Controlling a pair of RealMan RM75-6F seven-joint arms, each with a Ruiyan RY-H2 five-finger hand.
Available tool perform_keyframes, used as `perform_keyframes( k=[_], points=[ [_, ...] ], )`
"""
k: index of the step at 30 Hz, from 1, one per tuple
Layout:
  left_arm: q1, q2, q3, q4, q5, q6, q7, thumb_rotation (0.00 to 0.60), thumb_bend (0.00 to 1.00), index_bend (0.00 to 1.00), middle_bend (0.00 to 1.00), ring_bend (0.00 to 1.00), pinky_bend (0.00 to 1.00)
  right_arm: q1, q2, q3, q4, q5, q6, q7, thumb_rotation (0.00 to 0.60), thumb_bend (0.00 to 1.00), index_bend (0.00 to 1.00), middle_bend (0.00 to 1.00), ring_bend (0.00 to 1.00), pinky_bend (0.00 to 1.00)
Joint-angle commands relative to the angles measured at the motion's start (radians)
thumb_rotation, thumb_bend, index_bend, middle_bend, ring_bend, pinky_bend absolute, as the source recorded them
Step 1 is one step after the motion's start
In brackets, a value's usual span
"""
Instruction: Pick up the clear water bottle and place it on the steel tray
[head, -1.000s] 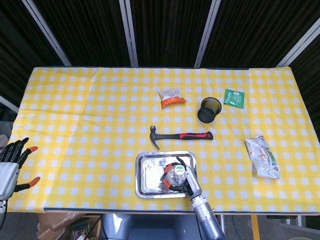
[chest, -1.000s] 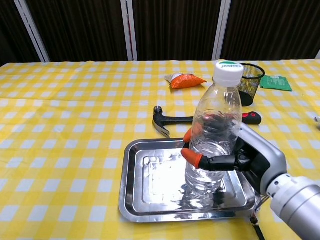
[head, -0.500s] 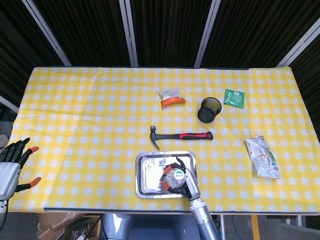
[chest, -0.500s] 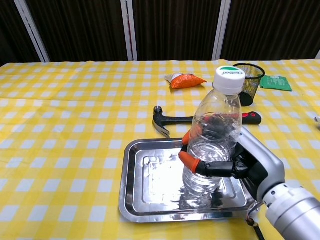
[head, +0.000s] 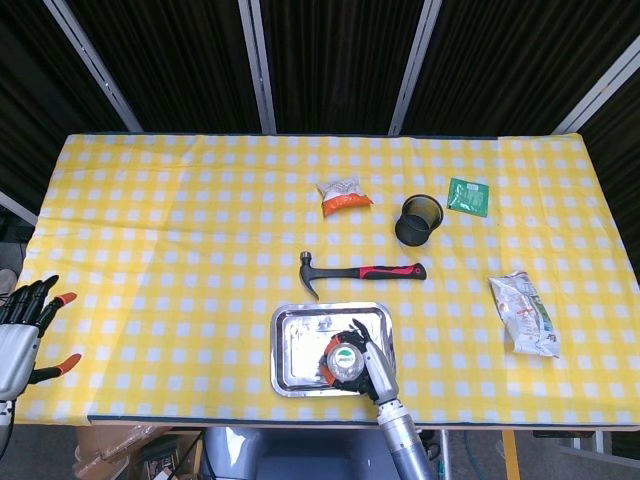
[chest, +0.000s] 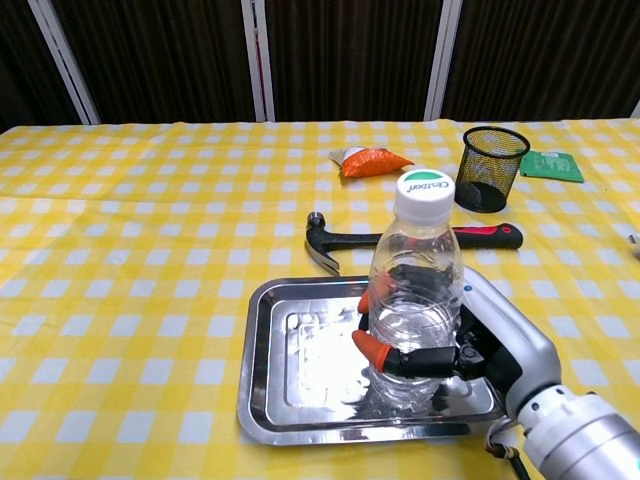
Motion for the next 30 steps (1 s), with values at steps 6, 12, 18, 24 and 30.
perform_keyframes(
  k=[6,12,18,24,30],
  points=[
    [0.0,-0.002,0.001,-0.001,0.002,0.001,0.004,0.6,0.18,0.19,0.0,0.0,0.0,0.017,0.038,-0.006,-0.036,0.01,-0.057,0.021,0.6,0.37,0.63,0.58,0.27,0.0],
    [-0.001,-0.003,0.003,-0.001,0.003,-0.001,0.009,0.6,0.18,0.19,0.0,0.0,0.0,0.048,0.096,-0.022,-0.077,0.027,-0.158,0.086,0.6,0.25,0.2,0.27,0.09,0.0],
    [-0.004,-0.008,0.005,-0.001,0.003,-0.009,0.021,0.6,0.18,0.19,0.0,0.0,0.0,0.056,0.123,-0.022,-0.087,0.027,-0.181,0.133,0.6,0.25,0.13,0.16,0.01,0.0],
    [-0.004,-0.011,0.006,-0.004,0.004,-0.008,0.03,0.6,0.18,0.19,0.0,0.0,0.0,0.049,0.15,-0.014,-0.096,0.016,-0.161,0.175,0.6,0.25,0.13,0.14,0.0,0.0],
    [-0.004,-0.01,0.006,-0.003,0.003,-0.007,0.027,0.6,0.18,0.19,0.0,0.0,0.0,0.042,0.252,-0.001,-0.148,0.003,-0.135,0.207,0.6,0.25,0.13,0.14,0.0,0.0]
  ],
)
